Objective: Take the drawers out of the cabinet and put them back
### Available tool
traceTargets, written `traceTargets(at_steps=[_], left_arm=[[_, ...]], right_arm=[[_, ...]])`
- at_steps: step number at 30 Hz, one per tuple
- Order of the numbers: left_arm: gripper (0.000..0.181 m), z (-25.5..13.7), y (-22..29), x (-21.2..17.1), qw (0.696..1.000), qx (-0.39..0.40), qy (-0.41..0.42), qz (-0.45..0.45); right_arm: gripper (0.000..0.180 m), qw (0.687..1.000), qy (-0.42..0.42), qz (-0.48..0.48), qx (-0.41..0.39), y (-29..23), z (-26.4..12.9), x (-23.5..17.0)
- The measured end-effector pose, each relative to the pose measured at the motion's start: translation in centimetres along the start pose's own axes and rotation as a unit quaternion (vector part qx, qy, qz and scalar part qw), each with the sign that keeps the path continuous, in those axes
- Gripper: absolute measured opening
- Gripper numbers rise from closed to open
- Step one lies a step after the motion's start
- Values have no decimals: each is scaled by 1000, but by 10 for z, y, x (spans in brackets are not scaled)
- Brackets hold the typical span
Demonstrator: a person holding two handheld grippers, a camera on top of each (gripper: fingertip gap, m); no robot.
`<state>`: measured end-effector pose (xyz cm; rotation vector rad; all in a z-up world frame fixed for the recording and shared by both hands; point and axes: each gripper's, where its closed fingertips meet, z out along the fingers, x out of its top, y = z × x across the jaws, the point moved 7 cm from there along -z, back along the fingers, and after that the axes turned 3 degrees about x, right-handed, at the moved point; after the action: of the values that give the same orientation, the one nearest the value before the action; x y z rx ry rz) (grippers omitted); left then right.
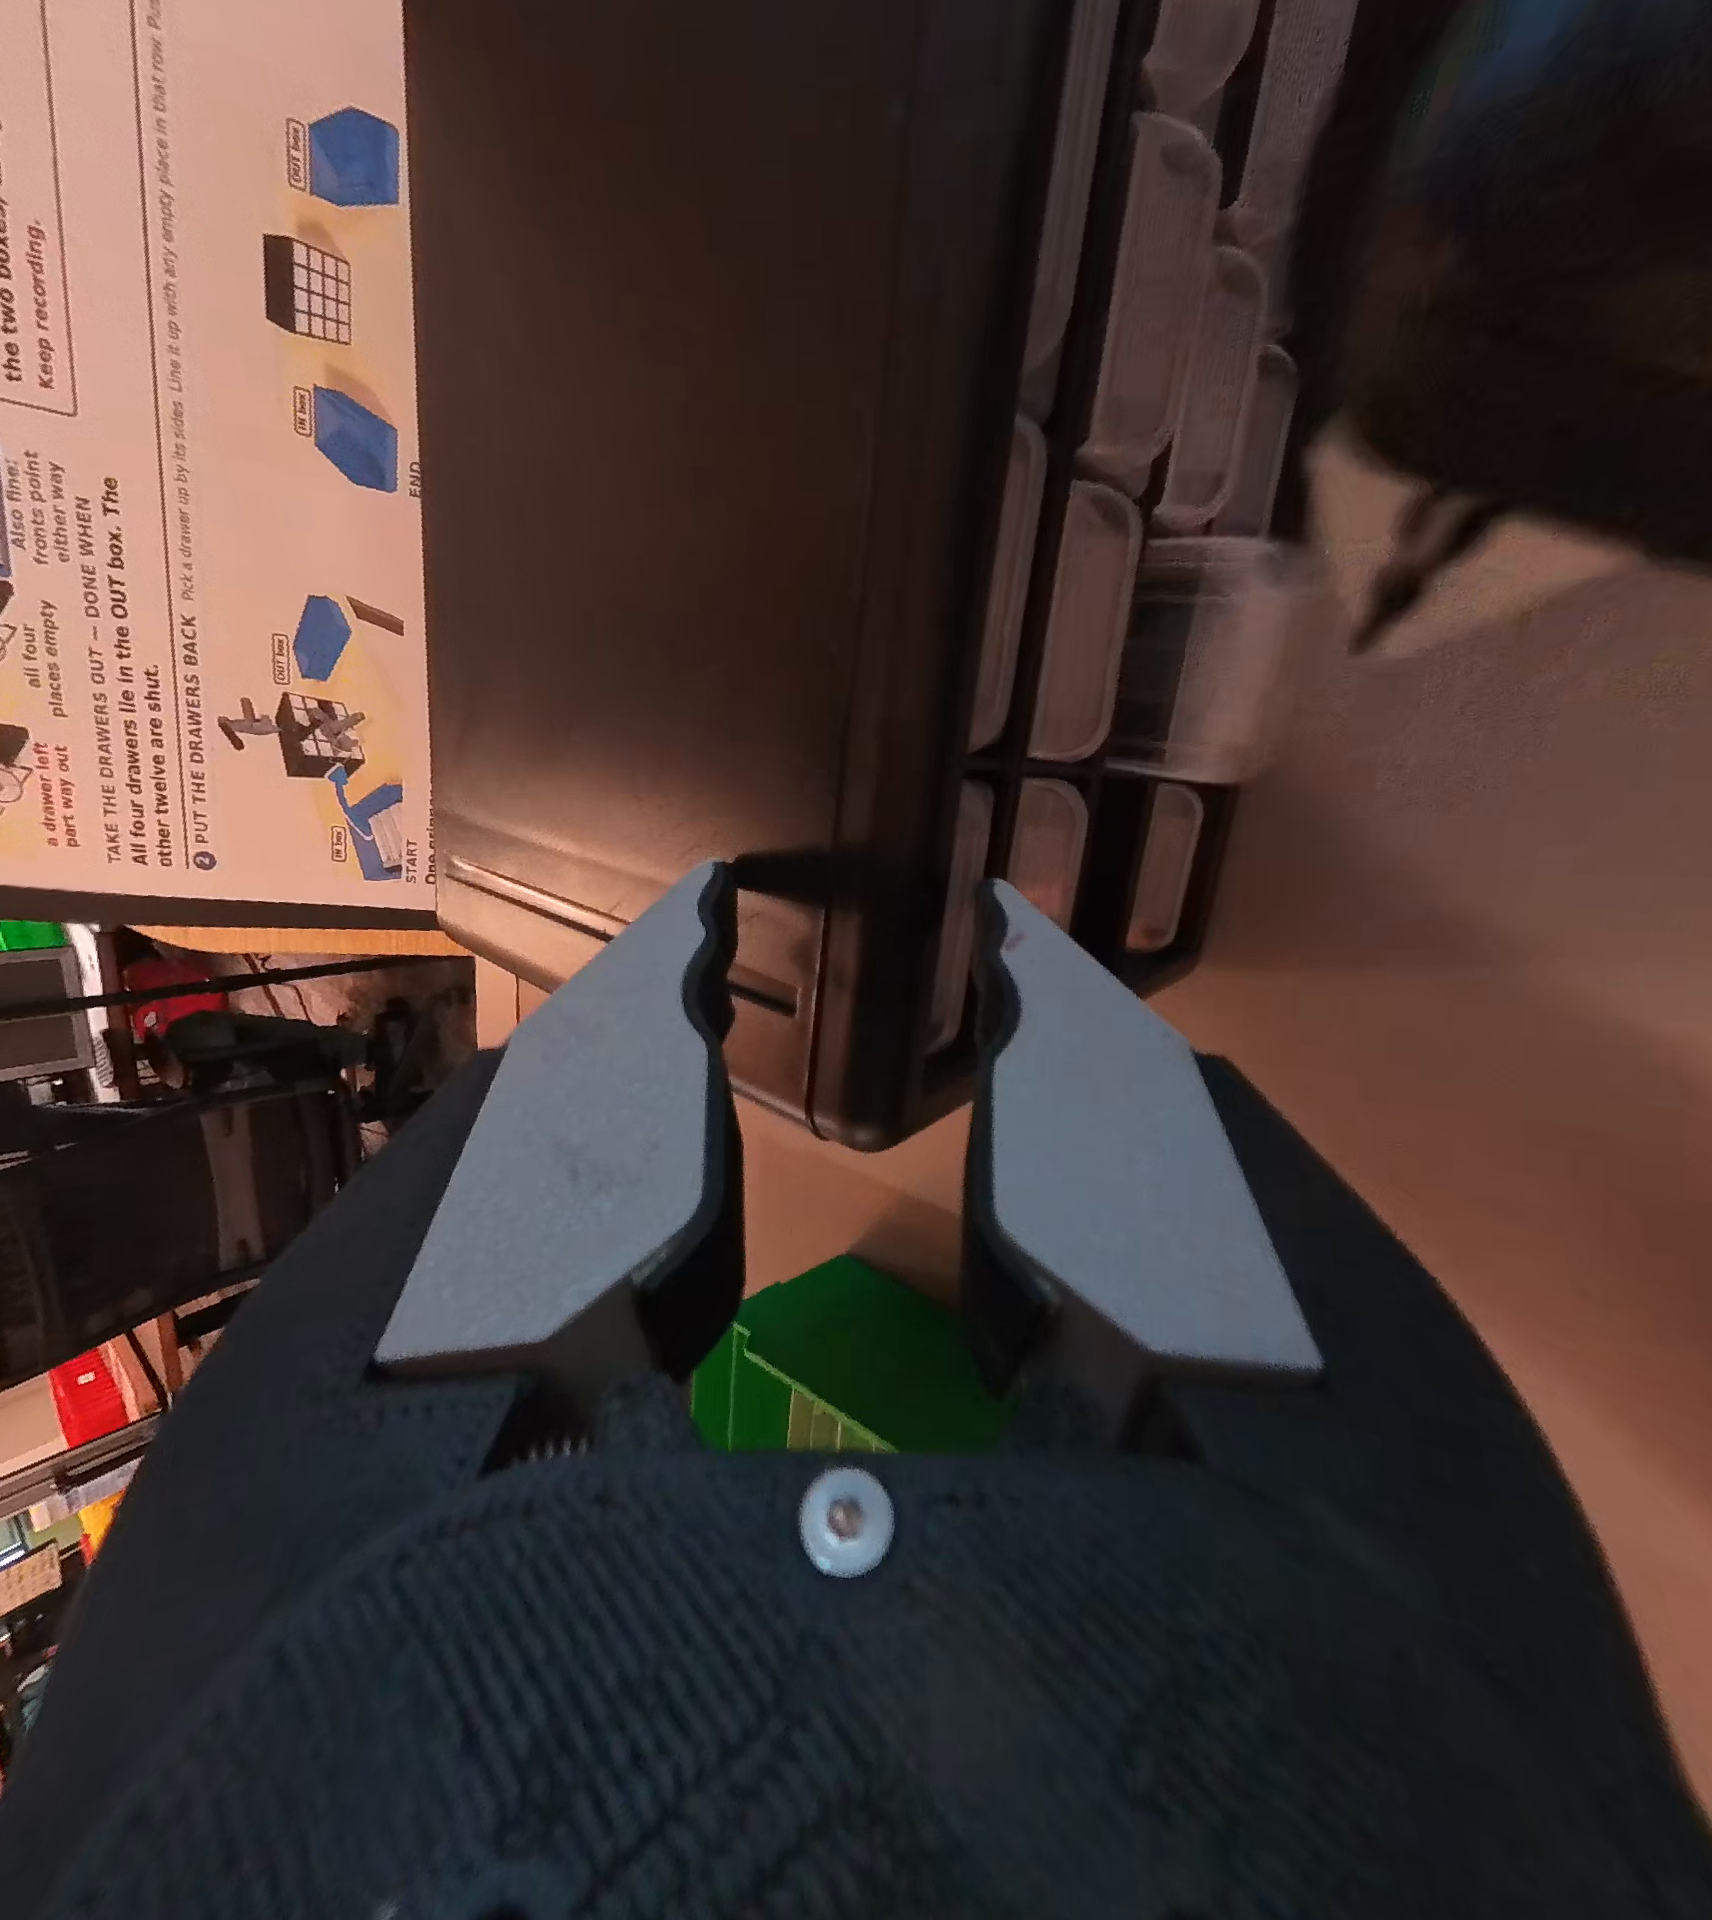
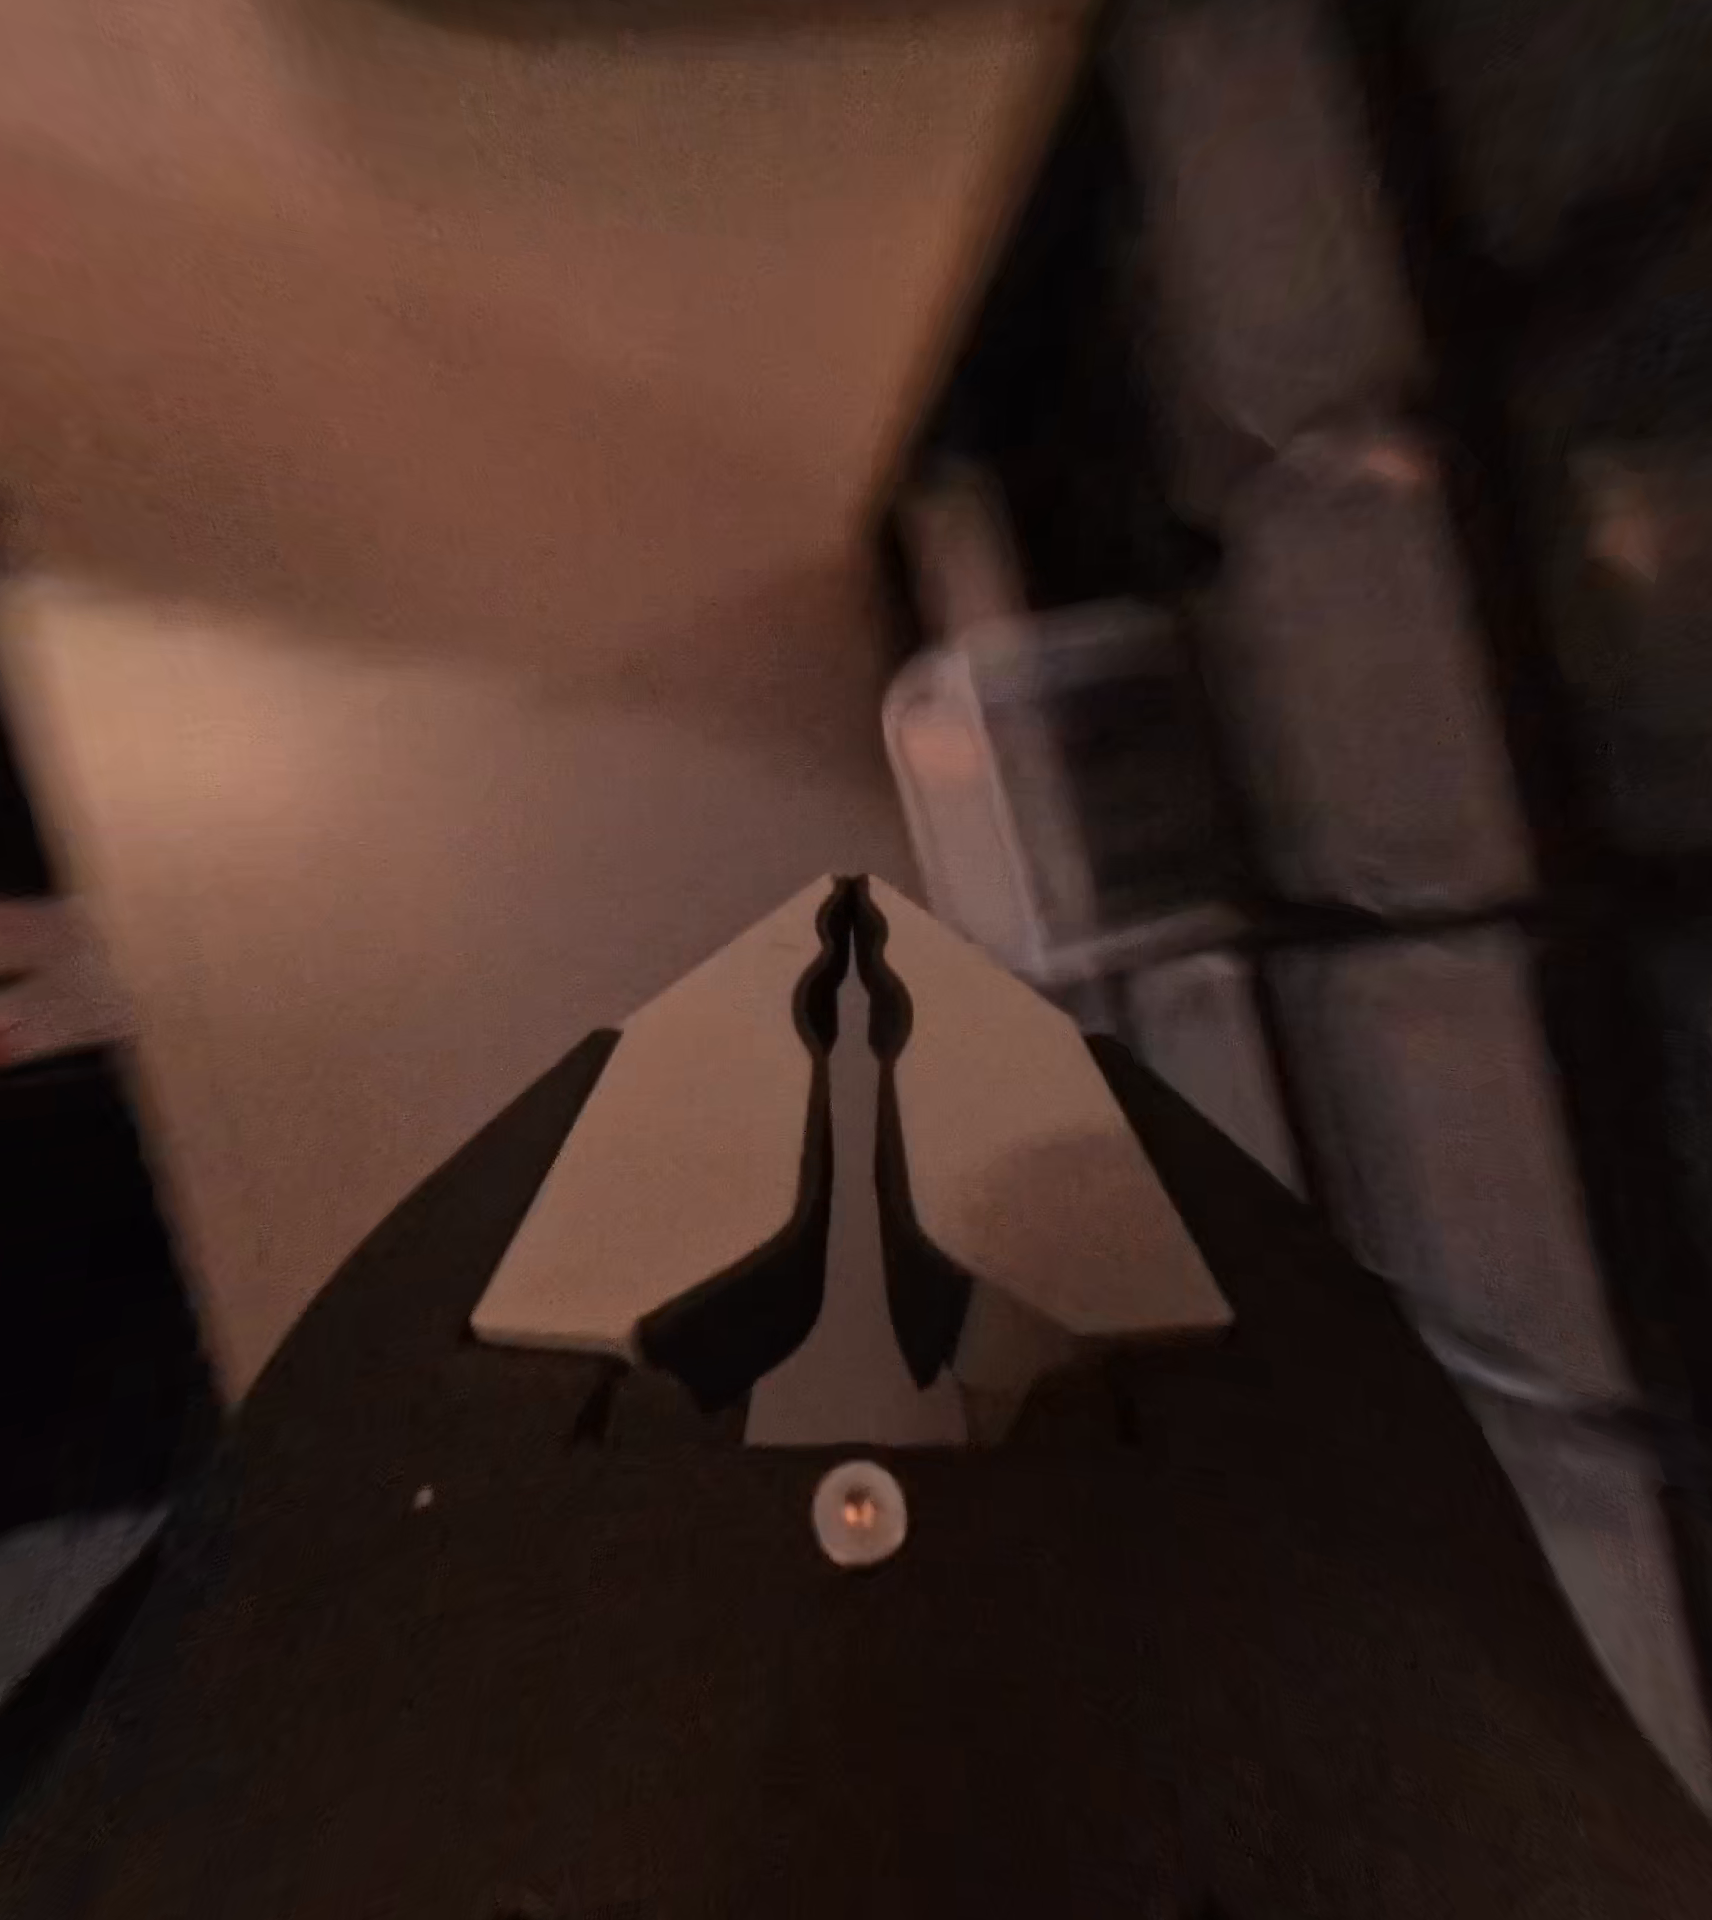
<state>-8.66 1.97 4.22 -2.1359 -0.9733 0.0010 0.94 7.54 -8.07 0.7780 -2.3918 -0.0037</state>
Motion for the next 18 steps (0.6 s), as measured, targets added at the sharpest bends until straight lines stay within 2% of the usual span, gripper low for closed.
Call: traceTargets(at_steps=[6, 10, 13, 16, 18], left_arm=[[44, 0, 0, 0, 1000, 2, 1, 0], [44, 0, 1, -3, 999, 8, 24, -19], [44, 1, 1, -4, 999, 11, 39, -22], [44, -1, 2, -7, 998, 11, 52, -42], [29, -11, 1, -14, 997, 13, 55, -58]], right_arm=[[0, 996, 69, -58, -3, -19, -5, 12], [0, 987, 133, -46, 74, -43, 5, 13], [0, 977, 174, -61, 103, -63, 28, 7], [0, 981, 156, -96, 67, -75, 51, 1], [0, 979, 154, -132, 26, -81, 49, 6]])
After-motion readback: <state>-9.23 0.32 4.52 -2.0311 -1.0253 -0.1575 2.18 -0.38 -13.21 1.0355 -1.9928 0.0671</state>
